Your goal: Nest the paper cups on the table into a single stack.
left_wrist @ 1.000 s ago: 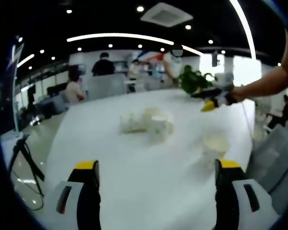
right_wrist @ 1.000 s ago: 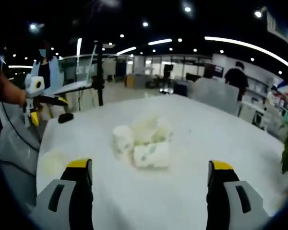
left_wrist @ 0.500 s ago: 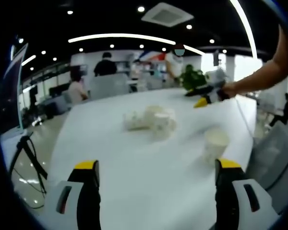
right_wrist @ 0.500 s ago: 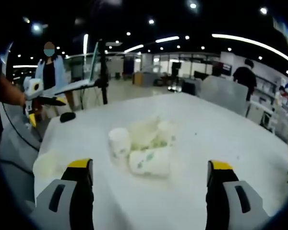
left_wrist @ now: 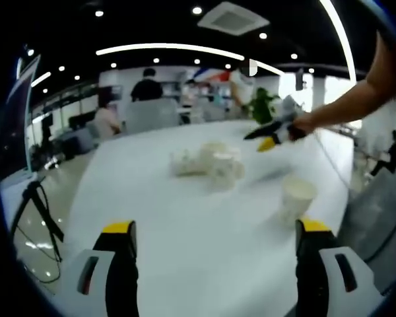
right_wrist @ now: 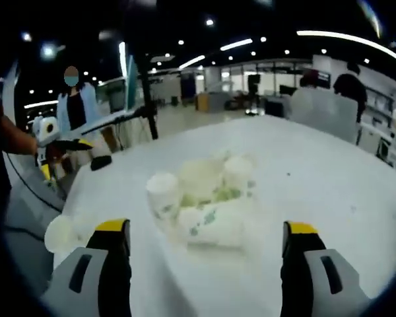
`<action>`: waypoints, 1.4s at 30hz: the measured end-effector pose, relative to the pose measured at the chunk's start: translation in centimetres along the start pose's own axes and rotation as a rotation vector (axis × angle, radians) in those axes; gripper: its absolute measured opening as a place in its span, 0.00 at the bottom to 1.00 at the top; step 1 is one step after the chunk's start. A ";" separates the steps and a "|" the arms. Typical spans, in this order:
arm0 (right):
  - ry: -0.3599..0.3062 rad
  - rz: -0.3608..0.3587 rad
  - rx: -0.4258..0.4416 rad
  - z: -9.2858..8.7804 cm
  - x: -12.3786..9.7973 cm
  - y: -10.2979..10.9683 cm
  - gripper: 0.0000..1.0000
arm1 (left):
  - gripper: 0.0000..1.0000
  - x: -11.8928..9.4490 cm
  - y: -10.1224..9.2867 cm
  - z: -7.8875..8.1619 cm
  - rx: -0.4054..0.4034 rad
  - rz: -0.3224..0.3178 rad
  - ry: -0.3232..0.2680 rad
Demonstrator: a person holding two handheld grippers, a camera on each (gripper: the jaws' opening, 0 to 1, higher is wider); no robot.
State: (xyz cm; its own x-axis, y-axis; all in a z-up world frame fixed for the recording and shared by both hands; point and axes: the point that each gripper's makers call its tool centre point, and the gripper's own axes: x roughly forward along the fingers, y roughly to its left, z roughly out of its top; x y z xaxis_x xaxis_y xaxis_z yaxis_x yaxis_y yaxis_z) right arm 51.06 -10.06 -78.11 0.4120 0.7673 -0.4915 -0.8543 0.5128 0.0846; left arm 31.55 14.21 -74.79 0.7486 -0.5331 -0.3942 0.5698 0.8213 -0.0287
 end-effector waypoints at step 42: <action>0.109 0.063 0.009 -3.1 0.5 -0.2 0.10 | 0.94 -0.4 -1.1 -2.1 -0.018 0.005 0.046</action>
State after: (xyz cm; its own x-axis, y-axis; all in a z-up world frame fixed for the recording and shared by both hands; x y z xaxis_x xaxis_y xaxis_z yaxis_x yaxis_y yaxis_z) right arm 50.42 -10.94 -81.02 0.3201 0.7521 -0.5761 -0.8745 0.4684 0.1255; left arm 29.91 13.94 -76.58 0.7347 -0.5192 -0.4366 0.5595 0.8277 -0.0429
